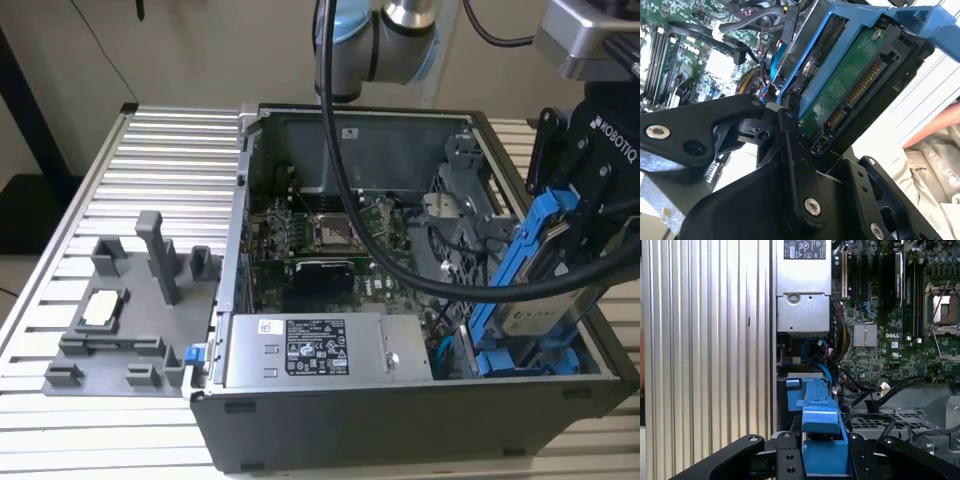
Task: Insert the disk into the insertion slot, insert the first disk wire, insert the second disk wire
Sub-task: 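Insert the disk into the insertion slot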
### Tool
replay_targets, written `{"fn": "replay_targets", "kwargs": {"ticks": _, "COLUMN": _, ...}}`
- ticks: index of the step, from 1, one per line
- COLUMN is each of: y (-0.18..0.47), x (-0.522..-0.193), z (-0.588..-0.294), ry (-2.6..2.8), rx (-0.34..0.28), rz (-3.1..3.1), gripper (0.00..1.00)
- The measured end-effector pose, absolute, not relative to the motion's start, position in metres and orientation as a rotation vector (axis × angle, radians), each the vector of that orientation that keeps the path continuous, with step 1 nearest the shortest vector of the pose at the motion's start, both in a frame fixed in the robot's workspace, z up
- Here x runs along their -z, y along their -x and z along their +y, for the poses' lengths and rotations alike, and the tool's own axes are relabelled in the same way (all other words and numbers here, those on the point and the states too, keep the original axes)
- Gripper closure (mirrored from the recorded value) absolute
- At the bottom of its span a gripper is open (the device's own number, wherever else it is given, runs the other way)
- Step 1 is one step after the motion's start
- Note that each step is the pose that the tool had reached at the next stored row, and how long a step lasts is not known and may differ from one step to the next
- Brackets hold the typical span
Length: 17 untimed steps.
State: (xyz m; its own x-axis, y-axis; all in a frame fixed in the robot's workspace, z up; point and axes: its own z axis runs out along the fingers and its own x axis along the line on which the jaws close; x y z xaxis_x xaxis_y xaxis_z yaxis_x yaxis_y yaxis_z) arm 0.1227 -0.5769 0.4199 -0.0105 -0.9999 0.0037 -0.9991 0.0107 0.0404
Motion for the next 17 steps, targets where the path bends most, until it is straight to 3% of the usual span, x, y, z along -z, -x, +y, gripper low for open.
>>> {"fn": "replay_targets", "kwargs": {"ticks": 17, "y": -0.126, "x": -0.408, "z": -0.574, "ry": -2.188, "rx": 0.04, "rz": -2.211, "gripper": 0.67}}
